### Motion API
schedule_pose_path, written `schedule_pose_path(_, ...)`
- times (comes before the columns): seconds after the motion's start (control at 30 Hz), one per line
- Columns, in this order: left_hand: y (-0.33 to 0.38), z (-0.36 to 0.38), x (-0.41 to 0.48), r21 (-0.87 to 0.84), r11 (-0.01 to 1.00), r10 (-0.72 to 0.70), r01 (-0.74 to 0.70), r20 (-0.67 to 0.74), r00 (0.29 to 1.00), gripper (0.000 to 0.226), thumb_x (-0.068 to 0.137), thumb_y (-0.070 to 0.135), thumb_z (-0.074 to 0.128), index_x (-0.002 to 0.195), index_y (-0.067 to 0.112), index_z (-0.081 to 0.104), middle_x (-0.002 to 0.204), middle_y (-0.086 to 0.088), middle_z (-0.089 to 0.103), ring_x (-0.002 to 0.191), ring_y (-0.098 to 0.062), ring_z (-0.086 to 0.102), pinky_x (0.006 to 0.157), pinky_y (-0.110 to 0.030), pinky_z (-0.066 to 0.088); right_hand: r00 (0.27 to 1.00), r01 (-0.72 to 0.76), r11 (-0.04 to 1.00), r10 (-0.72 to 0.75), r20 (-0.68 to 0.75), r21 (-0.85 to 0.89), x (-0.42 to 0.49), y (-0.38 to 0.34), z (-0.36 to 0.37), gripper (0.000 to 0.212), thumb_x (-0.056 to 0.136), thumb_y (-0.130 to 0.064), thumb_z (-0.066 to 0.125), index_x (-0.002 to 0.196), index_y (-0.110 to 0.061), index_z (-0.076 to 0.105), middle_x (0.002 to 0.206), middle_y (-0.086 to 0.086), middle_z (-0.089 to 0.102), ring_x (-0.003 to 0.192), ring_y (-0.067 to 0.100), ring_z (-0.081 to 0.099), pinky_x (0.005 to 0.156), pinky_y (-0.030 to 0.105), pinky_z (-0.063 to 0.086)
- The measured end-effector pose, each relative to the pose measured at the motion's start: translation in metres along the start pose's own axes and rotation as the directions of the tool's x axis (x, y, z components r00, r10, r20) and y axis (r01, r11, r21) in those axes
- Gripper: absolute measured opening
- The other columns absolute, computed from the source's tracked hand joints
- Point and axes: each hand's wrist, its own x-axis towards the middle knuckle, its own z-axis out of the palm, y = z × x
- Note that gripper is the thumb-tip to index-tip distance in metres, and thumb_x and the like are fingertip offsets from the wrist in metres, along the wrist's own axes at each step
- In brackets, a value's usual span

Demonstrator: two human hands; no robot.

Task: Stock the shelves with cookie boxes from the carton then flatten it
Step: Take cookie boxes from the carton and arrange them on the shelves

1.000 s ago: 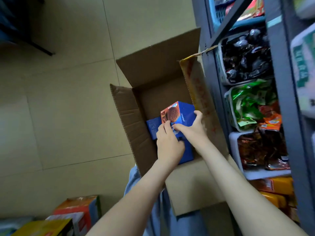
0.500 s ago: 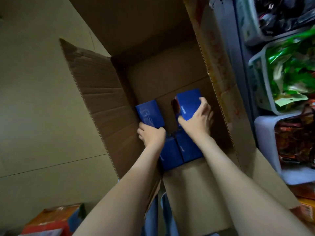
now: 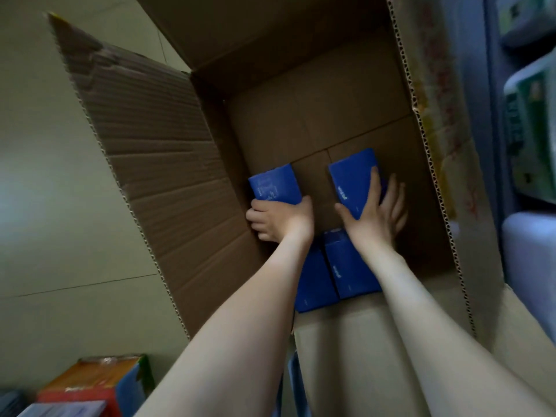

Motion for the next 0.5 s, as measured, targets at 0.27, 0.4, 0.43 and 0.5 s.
schedule_pose_path(0.27,-0.028,0.004,-0.023,0.459,0.556,0.743,-0.693,0.100,0.662,0.068,0.069,0.030,0.077,0.127,0.006,0.051,0.125,-0.014,0.058,0.114,-0.029,0.057,0.098,-0.040,0.046,0.998,0.045,0.993,-0.041,-0.041,0.108,-0.024,-0.020,-0.014,0.060,0.087,-0.031,0.063,0.138,-0.013,0.039,0.139,0.015,0.039,0.126,0.033,0.035,0.100,0.045,0.032)
schedule_pose_path(0.4,-0.038,0.005,-0.036,0.318,0.441,0.782,-0.839,0.323,0.533,0.049,0.092,0.022,0.053,0.138,0.011,0.042,0.143,-0.017,0.042,0.133,-0.032,0.039,0.106,-0.044,0.034,0.970,-0.210,0.907,0.147,0.193,0.365,-0.023,-0.020,-0.005,0.049,0.091,-0.026,0.057,0.133,-0.011,0.035,0.130,0.017,0.049,0.121,0.033,0.048,0.094,0.040,0.043)
schedule_pose_path(0.43,-0.042,0.004,-0.037,0.264,0.473,0.753,-0.840,0.373,0.542,0.050,0.094,0.020,0.048,0.142,0.014,0.036,0.148,-0.016,0.034,0.137,-0.031,0.031,0.109,-0.044,0.029,0.950,-0.289,0.866,0.207,0.235,0.407,-0.022,-0.020,-0.004,0.051,0.091,-0.027,0.058,0.133,-0.012,0.032,0.130,0.017,0.049,0.118,0.034,0.051,0.089,0.038,0.045)
schedule_pose_path(0.5,-0.048,0.000,-0.036,0.198,0.552,0.712,-0.810,0.393,0.582,0.060,0.092,0.013,0.049,0.147,0.022,0.028,0.154,-0.012,0.022,0.141,-0.029,0.019,0.112,-0.043,0.020,0.916,-0.386,0.788,0.267,0.299,0.479,-0.022,-0.022,-0.001,0.058,0.090,-0.030,0.060,0.136,-0.016,0.028,0.131,0.015,0.050,0.115,0.033,0.053,0.081,0.032,0.042)
